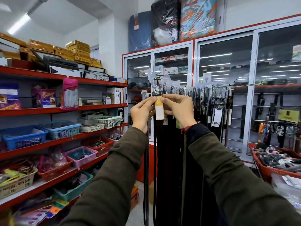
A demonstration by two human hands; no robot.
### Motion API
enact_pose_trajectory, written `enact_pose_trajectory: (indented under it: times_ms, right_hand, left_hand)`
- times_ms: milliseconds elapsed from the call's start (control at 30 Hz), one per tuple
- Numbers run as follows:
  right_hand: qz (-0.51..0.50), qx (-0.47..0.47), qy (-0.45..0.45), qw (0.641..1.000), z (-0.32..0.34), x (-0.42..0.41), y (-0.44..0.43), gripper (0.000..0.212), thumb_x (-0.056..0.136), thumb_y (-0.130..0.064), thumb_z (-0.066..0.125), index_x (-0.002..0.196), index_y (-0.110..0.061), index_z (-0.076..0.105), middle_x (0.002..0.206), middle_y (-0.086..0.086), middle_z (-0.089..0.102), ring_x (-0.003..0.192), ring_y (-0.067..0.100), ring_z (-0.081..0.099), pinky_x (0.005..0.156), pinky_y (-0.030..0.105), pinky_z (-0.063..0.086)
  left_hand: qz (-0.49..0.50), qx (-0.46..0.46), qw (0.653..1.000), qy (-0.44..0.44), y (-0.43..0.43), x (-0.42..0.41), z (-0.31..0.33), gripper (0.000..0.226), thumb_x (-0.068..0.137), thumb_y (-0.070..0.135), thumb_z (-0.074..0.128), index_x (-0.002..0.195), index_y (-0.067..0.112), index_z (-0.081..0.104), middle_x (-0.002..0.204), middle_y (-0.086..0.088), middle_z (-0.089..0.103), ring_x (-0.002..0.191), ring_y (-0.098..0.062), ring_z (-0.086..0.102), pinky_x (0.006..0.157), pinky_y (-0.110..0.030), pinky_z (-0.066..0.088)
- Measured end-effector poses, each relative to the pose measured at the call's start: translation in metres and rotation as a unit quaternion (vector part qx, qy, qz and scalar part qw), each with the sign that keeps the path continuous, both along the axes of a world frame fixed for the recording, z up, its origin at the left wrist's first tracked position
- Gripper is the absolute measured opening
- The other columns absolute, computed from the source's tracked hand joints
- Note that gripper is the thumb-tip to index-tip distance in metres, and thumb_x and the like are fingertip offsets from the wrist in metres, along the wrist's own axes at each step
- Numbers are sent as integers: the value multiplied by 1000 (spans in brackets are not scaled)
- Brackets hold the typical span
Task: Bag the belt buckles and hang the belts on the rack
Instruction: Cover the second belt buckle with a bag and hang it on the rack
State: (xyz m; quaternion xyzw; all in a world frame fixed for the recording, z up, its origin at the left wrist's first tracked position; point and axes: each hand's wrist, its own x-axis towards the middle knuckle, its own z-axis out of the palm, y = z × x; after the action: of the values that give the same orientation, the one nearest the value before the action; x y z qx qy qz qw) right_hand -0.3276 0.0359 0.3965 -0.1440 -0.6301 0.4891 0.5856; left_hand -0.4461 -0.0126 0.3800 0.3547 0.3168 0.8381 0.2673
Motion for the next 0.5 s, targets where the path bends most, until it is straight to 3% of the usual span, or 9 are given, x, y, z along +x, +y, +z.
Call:
enact_pose_trajectory:
  times_ms: [200, 333, 433, 500]
  right_hand:
    - [33, -53, 17, 998, -3, 3, -2, 21, 89, -2, 71, 109, 6, 72, 86, 12, 75, 61, 7, 75, 54, 20, 59]
    - [28, -68, 3, 997, -5, 4, 1, 22, 91, 0, 69, 111, 7, 71, 89, 16, 74, 61, 10, 74, 57, 23, 62]
    - [-25, -38, -32, 998, -12, 2, 6, 19, 91, -1, 68, 110, 4, 71, 98, 21, 75, 79, 23, 74, 74, 35, 66]
    - [-72, -7, -57, 996, -21, 0, 12, 17, 92, -2, 67, 107, -1, 73, 102, 23, 76, 92, 32, 76, 80, 42, 65]
  left_hand:
    - [-47, -40, 998, -28, -1, 1, 2, 13, 88, 8, 75, 98, 0, 75, 71, -3, 78, 60, -10, 74, 53, -18, 57]
    - [-53, -75, 996, -18, 1, 2, 2, 14, 89, 8, 73, 100, -1, 73, 73, -4, 78, 57, -7, 73, 50, -17, 55]
    - [-2, -69, 997, 32, 5, 2, -6, 15, 90, 9, 73, 103, 3, 74, 89, -10, 77, 71, -14, 75, 59, -22, 60]
    - [83, -75, 987, 116, 11, 0, -17, 13, 89, 10, 74, 102, 11, 75, 97, -11, 77, 85, -23, 76, 69, -32, 63]
